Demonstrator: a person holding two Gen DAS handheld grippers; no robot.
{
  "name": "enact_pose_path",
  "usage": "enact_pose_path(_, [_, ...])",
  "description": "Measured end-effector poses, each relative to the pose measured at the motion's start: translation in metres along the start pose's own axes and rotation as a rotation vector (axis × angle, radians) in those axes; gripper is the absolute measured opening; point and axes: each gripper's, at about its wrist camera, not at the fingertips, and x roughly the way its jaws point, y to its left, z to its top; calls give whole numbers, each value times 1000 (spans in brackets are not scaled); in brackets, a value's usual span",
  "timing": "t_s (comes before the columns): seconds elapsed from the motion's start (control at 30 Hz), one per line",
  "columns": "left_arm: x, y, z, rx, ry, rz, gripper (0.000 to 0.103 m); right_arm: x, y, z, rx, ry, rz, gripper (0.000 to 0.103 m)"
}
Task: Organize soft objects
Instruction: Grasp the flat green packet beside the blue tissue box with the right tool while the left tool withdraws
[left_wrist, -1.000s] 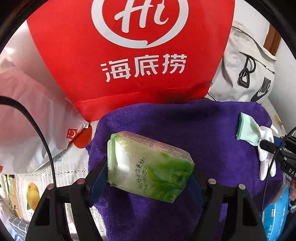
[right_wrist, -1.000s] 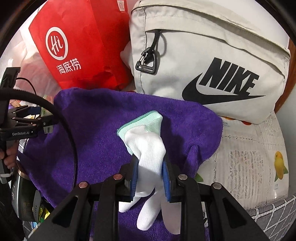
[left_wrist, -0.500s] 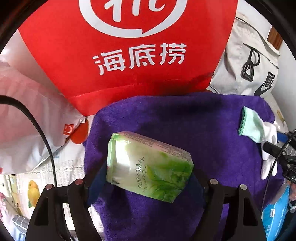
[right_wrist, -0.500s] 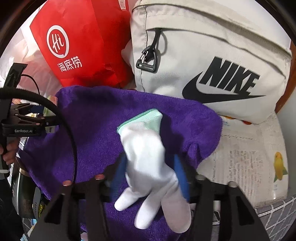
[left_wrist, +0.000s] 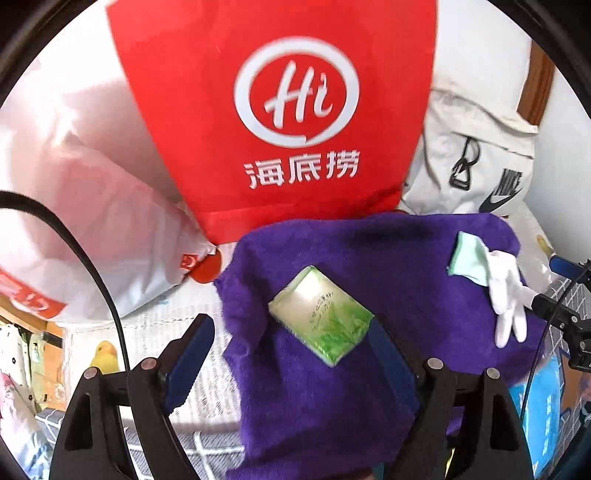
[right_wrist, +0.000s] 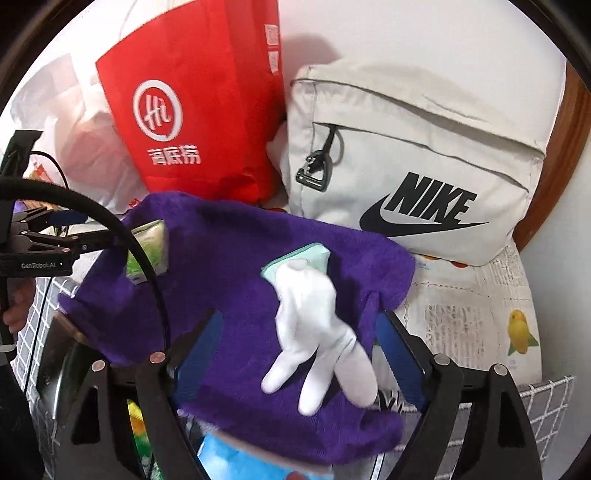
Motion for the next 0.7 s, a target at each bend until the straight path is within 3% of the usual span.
enact_pose_path(0.13, [-30, 6, -16, 7, -50, 5, 85, -18, 4, -9, 27, 12, 20, 85])
enact_pose_path(0.33, [-63, 20, -41, -28, -53, -32, 85, -60, 26, -27, 16, -85, -72, 89])
enact_pose_path(0.53, [-85, 35, -76, -129, -20, -116, 85, -101, 35, -67, 39, -152, 58, 89])
enact_pose_path(0.7, [-115, 36, -119, -165, -110, -91, 85, -117, 37, -107, 62, -134, 47, 89])
